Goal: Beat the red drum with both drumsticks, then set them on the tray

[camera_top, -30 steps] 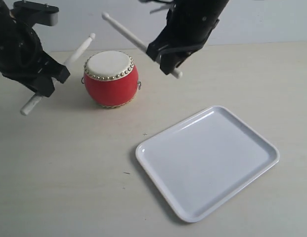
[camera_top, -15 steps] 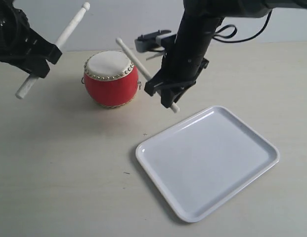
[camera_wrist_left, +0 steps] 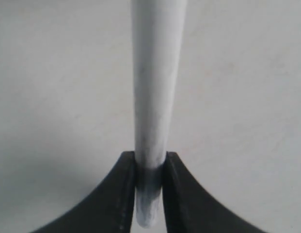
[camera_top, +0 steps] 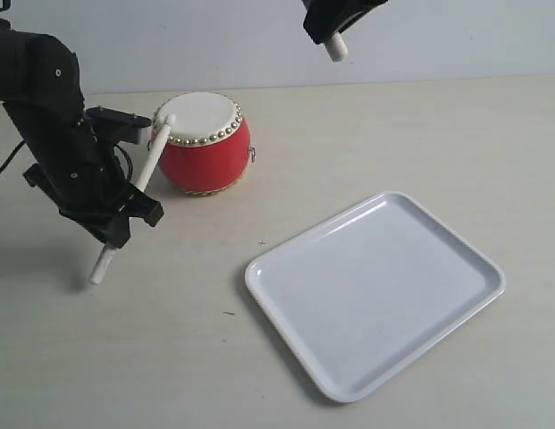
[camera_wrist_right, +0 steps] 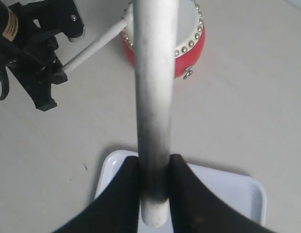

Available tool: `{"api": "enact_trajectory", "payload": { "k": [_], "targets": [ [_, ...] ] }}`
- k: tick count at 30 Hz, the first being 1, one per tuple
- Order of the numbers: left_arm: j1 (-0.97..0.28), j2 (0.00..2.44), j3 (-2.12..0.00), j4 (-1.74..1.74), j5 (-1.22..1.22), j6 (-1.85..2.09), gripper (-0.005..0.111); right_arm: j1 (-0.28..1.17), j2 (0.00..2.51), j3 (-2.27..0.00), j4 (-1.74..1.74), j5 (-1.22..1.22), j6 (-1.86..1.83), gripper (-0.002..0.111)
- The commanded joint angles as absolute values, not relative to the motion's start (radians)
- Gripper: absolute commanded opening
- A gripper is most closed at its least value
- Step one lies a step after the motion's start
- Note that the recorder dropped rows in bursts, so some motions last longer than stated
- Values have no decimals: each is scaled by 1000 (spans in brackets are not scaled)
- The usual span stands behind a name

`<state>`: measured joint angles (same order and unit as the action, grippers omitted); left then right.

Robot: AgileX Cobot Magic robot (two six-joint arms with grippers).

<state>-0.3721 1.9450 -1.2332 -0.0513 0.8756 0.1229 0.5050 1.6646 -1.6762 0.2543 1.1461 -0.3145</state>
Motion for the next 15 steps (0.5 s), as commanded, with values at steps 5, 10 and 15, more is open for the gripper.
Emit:
{"api": "enact_trajectory", "payload": {
  "k": [5, 10, 15],
  "targets": [
    [-369, 1762, -1266, -69, 997, 127, 0, 506, 1814, -1596, 265, 1131, -319, 0],
    [-371, 1593, -1268, -72, 1007, 123, 0, 506, 1999, -1552, 344, 1068, -382, 0],
    [-371, 1455, -1268, -74, 1009, 113, 0, 506, 2125, -1552, 351, 1056, -393, 0]
  ]
}}
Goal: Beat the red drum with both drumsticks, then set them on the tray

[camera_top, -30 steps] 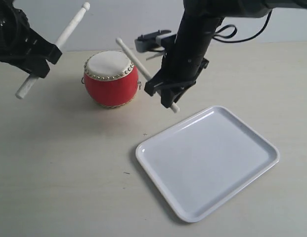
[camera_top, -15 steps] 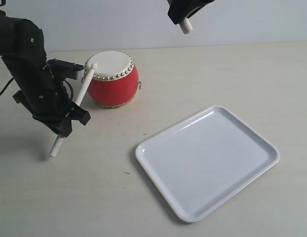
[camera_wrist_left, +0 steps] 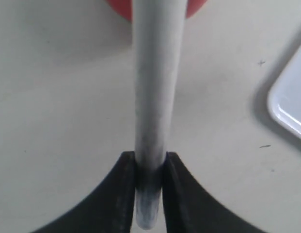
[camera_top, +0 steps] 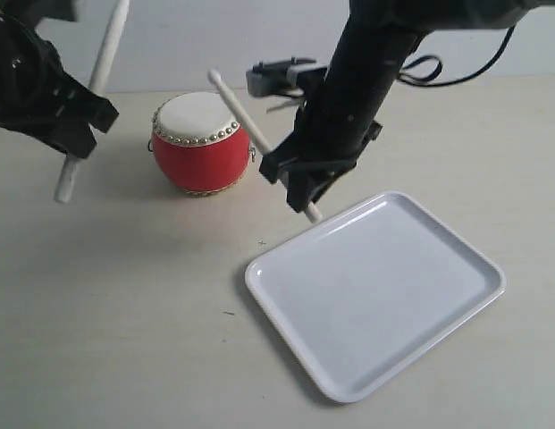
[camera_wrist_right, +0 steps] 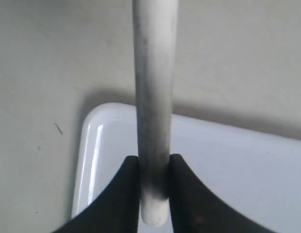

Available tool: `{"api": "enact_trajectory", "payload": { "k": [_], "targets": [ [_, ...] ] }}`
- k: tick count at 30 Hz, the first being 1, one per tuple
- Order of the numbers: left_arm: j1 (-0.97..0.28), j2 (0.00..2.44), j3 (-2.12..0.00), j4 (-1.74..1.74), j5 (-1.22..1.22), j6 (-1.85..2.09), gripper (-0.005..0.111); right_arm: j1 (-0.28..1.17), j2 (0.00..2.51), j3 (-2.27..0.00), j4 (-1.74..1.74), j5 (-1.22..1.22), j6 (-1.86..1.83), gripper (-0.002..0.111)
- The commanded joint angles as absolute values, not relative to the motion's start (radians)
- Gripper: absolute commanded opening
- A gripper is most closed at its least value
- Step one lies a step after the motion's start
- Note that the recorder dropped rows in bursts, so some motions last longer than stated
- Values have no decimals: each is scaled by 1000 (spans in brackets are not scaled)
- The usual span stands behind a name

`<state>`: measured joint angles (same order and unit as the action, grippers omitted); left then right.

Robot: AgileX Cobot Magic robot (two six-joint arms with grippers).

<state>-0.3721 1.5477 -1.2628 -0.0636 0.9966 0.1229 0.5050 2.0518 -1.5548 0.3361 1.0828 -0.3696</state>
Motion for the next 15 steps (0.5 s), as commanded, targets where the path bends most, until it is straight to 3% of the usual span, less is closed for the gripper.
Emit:
{"api": "enact_trajectory", "payload": {
  "k": [1, 8, 15],
  "targets": [
    [-371, 1431, -1268, -74, 1009, 113, 0, 506, 2140, -1552, 351, 1048, -395, 0],
    [-371, 1372, -1266, -74, 1002, 98, 0, 506, 2108, -1554, 360, 1048, -397, 0],
    [-371, 1486, -1171, -114, 862, 100, 0, 506, 1904, -1554, 367, 1093, -391, 0]
  ]
}}
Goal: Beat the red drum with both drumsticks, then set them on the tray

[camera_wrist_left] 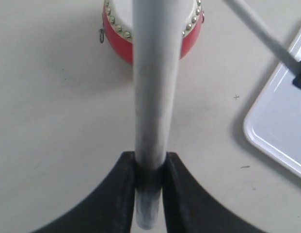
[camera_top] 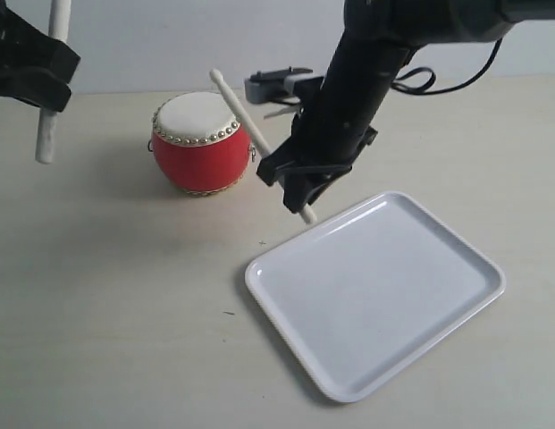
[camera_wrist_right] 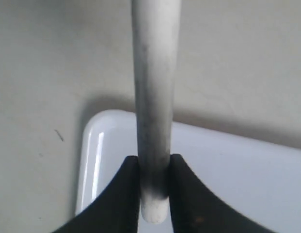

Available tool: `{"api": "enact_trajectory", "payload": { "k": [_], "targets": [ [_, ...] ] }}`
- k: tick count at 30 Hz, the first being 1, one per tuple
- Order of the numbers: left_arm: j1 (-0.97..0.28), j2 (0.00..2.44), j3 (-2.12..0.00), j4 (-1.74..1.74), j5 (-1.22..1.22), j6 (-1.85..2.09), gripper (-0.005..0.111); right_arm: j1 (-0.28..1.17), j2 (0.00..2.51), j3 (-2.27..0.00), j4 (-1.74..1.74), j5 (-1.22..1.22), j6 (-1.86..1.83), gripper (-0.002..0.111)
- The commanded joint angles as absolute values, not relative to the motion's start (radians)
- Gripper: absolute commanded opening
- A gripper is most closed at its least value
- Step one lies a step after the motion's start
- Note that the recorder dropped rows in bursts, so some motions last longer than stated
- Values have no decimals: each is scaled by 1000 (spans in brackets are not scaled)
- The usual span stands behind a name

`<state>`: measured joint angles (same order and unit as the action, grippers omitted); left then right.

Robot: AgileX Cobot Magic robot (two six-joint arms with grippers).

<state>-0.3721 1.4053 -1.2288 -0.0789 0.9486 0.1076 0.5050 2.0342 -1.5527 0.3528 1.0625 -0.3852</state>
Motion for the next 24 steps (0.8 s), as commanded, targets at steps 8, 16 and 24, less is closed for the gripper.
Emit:
{"api": "enact_trajectory", "payload": {
  "k": [8, 16, 24],
  "targets": [
    [-371, 1782, -1125, -276, 775, 250, 0, 513, 1653, -1554, 465, 1093, -417, 0],
    [-371, 1964, -1209, -286, 897, 285, 0, 513, 1592, -1554, 464, 1093, -423, 0],
    [-371, 1885, -1282, -253, 1009, 261, 0, 513, 1703, -1552, 414, 1067, -425, 0]
  ]
}}
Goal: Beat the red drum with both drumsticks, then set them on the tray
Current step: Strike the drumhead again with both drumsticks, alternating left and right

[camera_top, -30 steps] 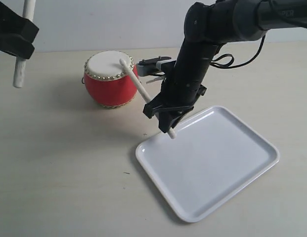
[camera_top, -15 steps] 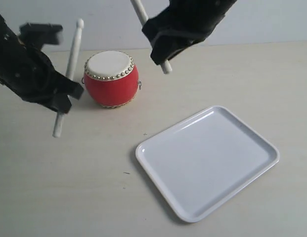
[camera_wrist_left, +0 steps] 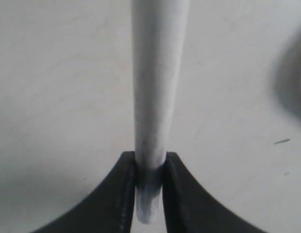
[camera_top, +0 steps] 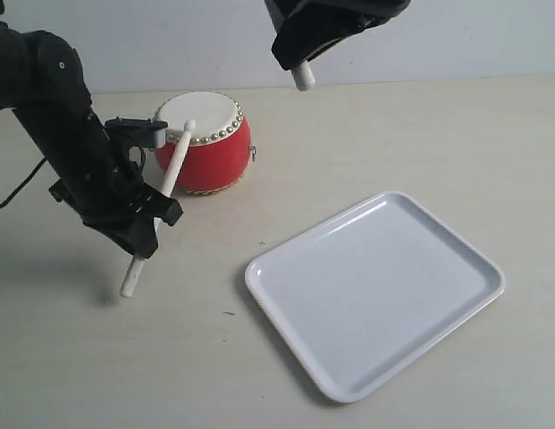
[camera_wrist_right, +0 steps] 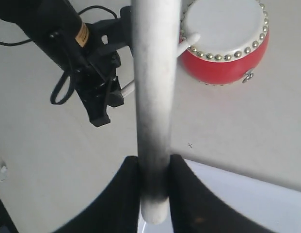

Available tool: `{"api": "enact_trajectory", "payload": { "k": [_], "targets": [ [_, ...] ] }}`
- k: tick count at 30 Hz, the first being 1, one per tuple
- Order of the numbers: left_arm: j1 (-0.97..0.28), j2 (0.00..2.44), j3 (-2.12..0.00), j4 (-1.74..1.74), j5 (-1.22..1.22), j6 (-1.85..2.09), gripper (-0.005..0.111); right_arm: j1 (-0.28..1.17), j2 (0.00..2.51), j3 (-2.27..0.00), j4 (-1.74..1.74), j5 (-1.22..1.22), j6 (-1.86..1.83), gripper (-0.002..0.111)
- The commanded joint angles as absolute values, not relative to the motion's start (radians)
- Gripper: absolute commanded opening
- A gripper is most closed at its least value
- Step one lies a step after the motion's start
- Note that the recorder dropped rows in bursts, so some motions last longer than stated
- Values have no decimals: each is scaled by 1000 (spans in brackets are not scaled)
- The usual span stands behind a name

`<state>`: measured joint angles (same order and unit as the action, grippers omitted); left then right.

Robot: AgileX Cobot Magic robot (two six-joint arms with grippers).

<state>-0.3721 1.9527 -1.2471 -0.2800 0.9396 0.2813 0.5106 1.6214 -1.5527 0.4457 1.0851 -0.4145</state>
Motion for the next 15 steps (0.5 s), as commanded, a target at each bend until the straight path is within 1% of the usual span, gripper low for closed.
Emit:
{"api": "enact_trajectory", "payload": {
  "k": [1, 10, 15],
  "targets": [
    [-371, 1858, -1287, -236, 1023, 242, 0, 513, 1740, -1552, 409, 1072, -425, 0],
    [-371, 1613, -1287, -154, 1086, 170, 0, 513, 2138, -1552, 411, 1097, -450, 0],
    [-371, 1545, -1287, -157, 1086, 170, 0, 513, 2212, -1554, 379, 1107, -442, 0]
  ]
}}
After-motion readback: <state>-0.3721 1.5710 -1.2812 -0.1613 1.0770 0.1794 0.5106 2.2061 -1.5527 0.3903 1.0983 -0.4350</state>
